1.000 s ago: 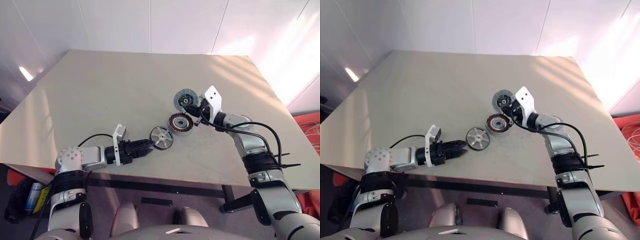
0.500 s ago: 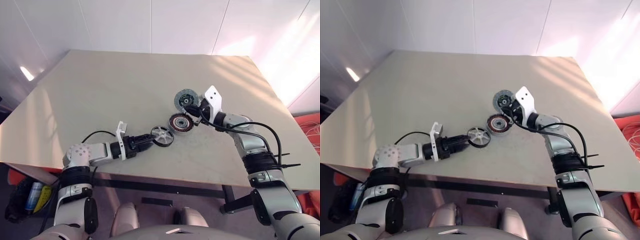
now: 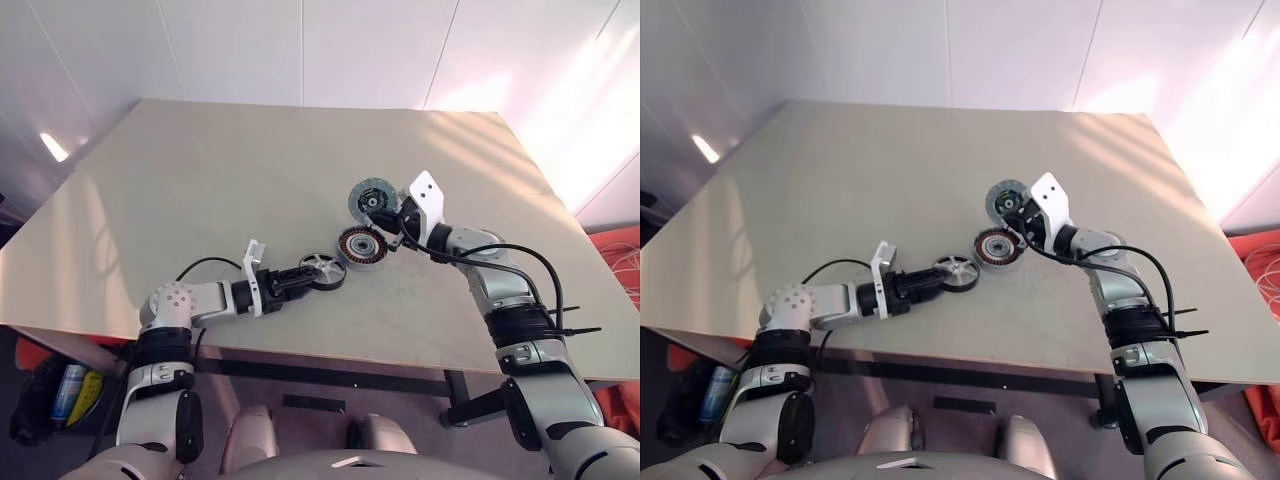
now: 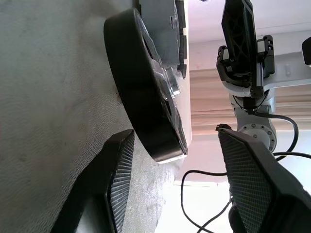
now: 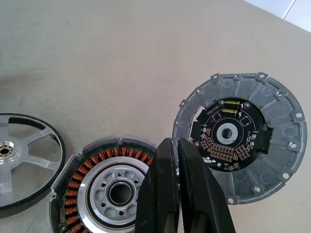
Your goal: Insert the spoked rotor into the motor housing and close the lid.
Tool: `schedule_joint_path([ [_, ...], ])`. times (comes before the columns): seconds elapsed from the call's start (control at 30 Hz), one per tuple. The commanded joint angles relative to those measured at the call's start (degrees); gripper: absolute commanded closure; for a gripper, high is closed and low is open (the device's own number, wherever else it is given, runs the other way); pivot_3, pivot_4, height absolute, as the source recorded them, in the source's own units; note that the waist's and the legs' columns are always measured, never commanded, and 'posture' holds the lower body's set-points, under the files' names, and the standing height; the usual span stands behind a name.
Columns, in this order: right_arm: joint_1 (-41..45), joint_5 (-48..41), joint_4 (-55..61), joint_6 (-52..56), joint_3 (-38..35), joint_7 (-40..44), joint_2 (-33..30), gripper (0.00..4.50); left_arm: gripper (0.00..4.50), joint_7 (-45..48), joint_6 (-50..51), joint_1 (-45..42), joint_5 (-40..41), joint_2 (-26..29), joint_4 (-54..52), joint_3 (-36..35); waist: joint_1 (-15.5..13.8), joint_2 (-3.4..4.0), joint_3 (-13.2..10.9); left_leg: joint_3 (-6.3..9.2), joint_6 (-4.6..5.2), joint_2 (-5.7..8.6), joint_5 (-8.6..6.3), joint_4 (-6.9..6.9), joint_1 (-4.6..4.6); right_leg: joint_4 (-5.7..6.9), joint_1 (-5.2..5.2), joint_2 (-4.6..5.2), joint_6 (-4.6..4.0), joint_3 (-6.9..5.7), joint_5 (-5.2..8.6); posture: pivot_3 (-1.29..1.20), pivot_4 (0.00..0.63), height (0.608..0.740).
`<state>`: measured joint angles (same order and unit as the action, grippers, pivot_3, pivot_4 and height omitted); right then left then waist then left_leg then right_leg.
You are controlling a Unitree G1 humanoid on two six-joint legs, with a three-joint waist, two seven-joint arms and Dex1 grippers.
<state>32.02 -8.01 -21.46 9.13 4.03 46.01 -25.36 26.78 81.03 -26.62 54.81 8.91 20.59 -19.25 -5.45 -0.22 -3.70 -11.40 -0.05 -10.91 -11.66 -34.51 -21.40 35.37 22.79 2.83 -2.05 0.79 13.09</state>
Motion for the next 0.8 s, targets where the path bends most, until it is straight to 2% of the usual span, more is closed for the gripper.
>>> schedule_joint_path([
  [0.03, 1.43, -0.66, 2.08, -1.12, -1.33, -0.09, -0.19, 4.35, 2.71, 0.18, -0.52, -0.87, 0.25, -0.51, 0.18, -1.03, 0.0, 0.0, 0.0, 0.0, 0.0, 0.0, 0.0, 0.0, 0.0, 0.0, -0.01, 0.0, 0.0, 0.0, 0.0, 0.0, 0.0, 0.74],
  [0.23, 0.17, -1.33, 3.73, -0.17, -1.77, 1.57, -1.8, 4.35, 2.71, -0.99, -0.99, -0.56, 0.07, -1.42, 0.23, -2.15, -0.03, 0.0, 0.0, 0.01, 0.02, 0.01, 0.01, 0.0, 0.01, 0.0, -0.03, 0.02, 0.0, -0.01, 0.0, 0.0, 0.0, 0.74],
  [0.47, -3.26, -3.5, 10.68, 3.47, -2.58, 4.83, -5.05, 4.35, 2.71, -1.69, -2.24, -0.24, -0.44, -2.06, 0.63, -2.35, -0.06, 0.0, 0.0, 0.05, 0.2, 0.02, -0.05, 0.0, 0.05, -0.01, -0.12, 0.05, 0.0, -0.1, 0.0, 0.0, 0.0, 0.74],
  [0.8, -9.28, -4.74, 16.87, 6.0, -3.78, 11.62, -14.33, 4.35, 2.71, -0.92, -5.42, -1.32, -2.17, -2.04, 4.16, -1.93, -0.05, 0.06, 0.01, 0.12, 0.22, 0.03, -0.05, 0.14, 0.51, -0.24, -0.62, 0.36, 0.08, -0.67, 0.05, 0.0, 0.0, 0.74],
])
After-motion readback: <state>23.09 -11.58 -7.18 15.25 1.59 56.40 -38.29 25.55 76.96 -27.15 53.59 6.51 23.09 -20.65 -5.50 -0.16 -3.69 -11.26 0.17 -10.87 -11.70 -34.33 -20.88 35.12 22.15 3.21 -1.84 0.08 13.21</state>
